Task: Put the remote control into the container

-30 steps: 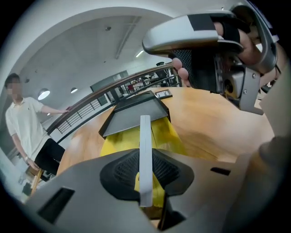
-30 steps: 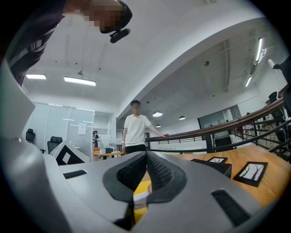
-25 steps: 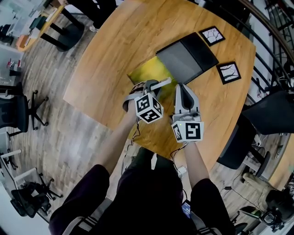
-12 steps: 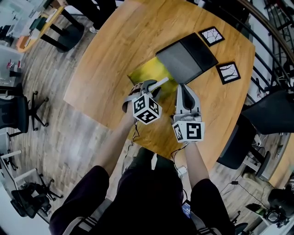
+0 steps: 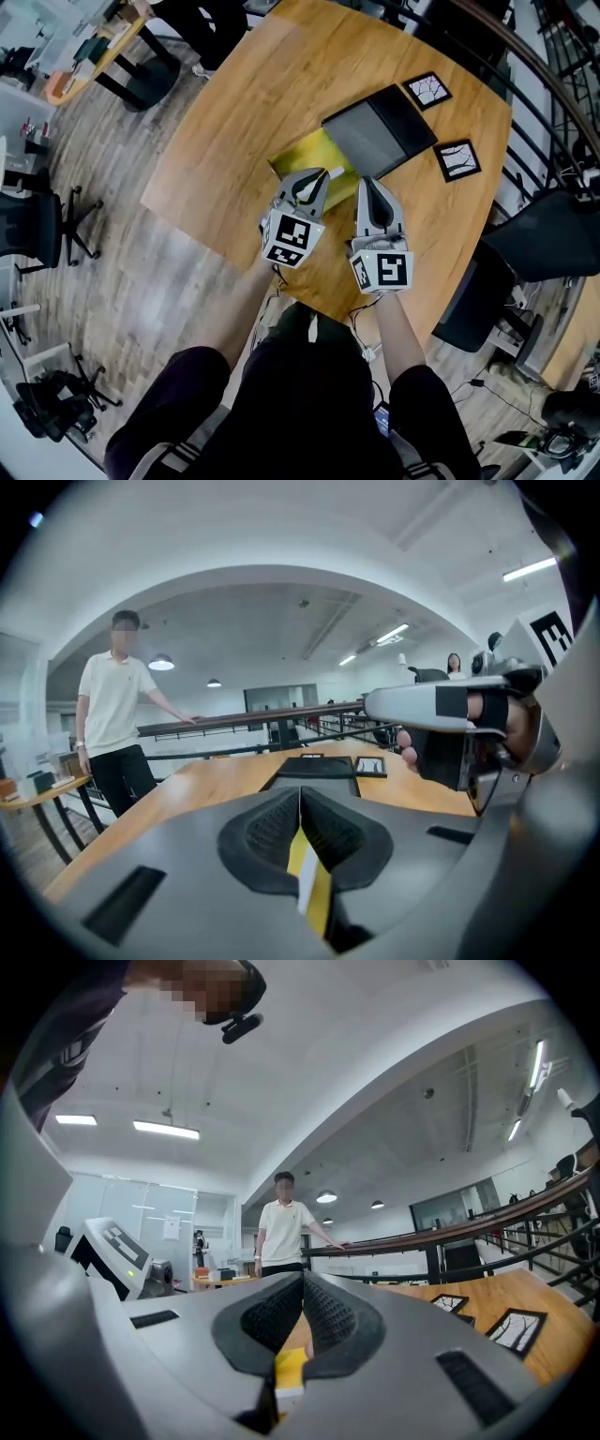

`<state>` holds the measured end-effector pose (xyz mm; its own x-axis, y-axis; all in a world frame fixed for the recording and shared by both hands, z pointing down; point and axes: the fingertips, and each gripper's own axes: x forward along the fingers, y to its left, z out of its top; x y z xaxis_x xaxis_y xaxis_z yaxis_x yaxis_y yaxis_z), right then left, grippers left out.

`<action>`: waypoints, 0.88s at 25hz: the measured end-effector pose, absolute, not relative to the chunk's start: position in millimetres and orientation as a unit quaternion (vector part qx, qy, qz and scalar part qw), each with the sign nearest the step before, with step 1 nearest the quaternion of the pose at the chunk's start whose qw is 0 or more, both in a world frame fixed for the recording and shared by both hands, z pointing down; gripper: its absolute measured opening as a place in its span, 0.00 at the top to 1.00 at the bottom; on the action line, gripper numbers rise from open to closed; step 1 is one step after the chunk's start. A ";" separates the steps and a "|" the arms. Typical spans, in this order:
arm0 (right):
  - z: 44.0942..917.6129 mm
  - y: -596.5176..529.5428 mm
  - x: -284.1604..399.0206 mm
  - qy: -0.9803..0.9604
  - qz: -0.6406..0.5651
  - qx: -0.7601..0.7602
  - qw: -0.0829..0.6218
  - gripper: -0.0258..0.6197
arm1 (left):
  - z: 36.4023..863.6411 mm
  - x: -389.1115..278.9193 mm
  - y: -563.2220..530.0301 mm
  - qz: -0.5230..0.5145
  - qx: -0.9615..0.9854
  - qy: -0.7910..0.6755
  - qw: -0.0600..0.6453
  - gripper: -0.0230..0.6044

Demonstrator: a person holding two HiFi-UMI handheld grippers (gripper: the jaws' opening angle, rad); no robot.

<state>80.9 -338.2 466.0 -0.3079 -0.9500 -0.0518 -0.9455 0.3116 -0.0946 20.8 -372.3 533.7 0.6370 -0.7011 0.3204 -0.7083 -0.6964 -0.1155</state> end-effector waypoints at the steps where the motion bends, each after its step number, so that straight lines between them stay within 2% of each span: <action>1: 459.5 -335.0 79.3 0.809 -0.023 -0.585 0.049 0.93 | 522.0 19.2 -369.4 0.161 0.904 -0.397 0.011 0.94; 11: 388.2 -297.6 61.8 0.817 0.000 -0.572 0.064 0.93 | 404.8 3.8 -326.5 0.055 0.902 -0.429 -0.018 0.95; 22: 343.5 -266.4 49.7 0.819 0.035 -0.567 0.083 0.93 | 347.3 -7.7 -282.3 0.000 0.904 -0.424 -0.057 0.95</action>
<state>49.7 -266.4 343.5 -0.3434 -0.9224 -0.1768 -0.9342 0.3549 -0.0367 -7.7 -282.3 347.3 0.6396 -0.7672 -0.0475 -0.7672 -0.6332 -0.1023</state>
